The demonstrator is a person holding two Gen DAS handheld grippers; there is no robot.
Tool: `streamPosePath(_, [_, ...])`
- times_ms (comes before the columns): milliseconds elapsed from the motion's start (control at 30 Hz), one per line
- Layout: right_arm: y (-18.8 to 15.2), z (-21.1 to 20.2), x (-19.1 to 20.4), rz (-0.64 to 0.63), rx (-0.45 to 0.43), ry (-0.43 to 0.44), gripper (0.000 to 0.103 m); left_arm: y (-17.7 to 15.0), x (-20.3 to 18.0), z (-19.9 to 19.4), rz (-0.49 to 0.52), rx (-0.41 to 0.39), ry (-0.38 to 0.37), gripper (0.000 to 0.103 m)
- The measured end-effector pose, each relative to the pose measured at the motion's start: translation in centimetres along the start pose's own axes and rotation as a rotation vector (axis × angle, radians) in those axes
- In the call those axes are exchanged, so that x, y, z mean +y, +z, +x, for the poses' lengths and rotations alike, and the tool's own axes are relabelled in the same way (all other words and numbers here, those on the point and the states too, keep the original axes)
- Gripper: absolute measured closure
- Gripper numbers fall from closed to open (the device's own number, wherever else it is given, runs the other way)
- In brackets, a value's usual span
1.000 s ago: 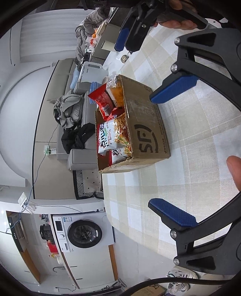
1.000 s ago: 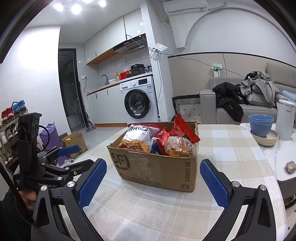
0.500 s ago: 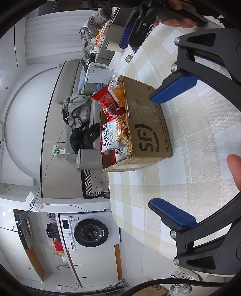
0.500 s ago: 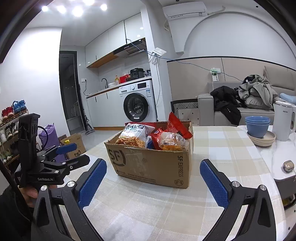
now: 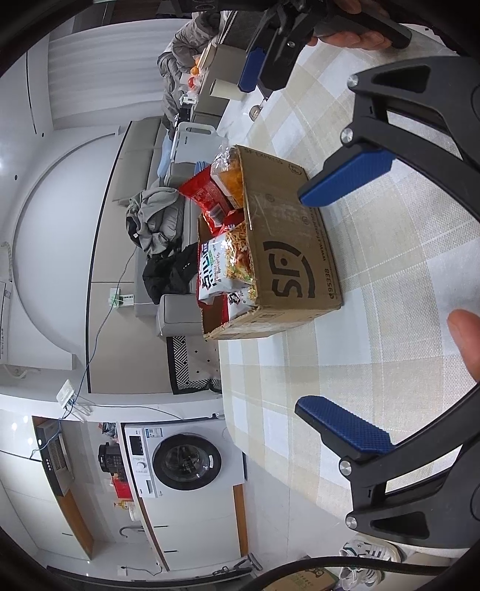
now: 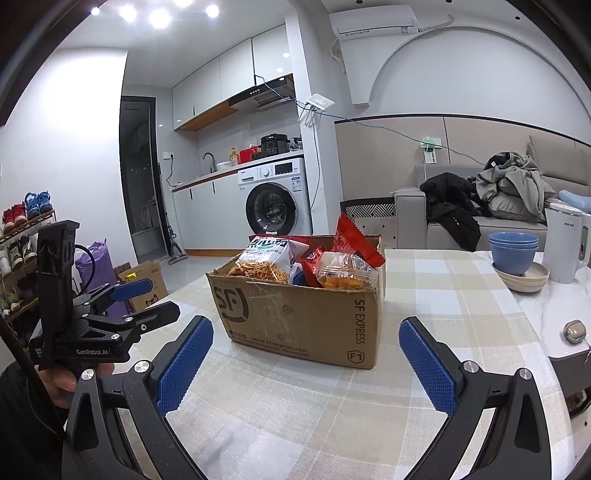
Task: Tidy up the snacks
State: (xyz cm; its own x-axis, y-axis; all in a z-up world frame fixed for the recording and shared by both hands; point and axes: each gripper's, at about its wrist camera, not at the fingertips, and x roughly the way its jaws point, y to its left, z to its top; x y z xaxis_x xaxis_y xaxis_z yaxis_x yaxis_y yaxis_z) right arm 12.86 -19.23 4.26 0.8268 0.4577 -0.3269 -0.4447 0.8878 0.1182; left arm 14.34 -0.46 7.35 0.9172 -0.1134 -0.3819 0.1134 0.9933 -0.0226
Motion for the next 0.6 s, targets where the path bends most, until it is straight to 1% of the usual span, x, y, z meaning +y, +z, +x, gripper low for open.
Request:
streamPosePath(167, [0.03, 0.04, -0.20, 0.002, -0.001, -0.001, 0.000, -0.14, 0.02, 0.06, -0.004, 0.000, 0.001, 0.001])
streamPosePath(433, [-0.02, 0.14, -0.12, -0.003, -0.004, -0.011, 0.000, -0.22, 0.71, 0.32, -0.050, 0.017, -0.009, 0.001])
streamPosePath(600, [-0.13, 0.06, 0.19, -0.020, -0.008, -0.018, 0.000, -0.27, 0.82, 0.60, -0.054, 0.027, -0.009, 0.001])
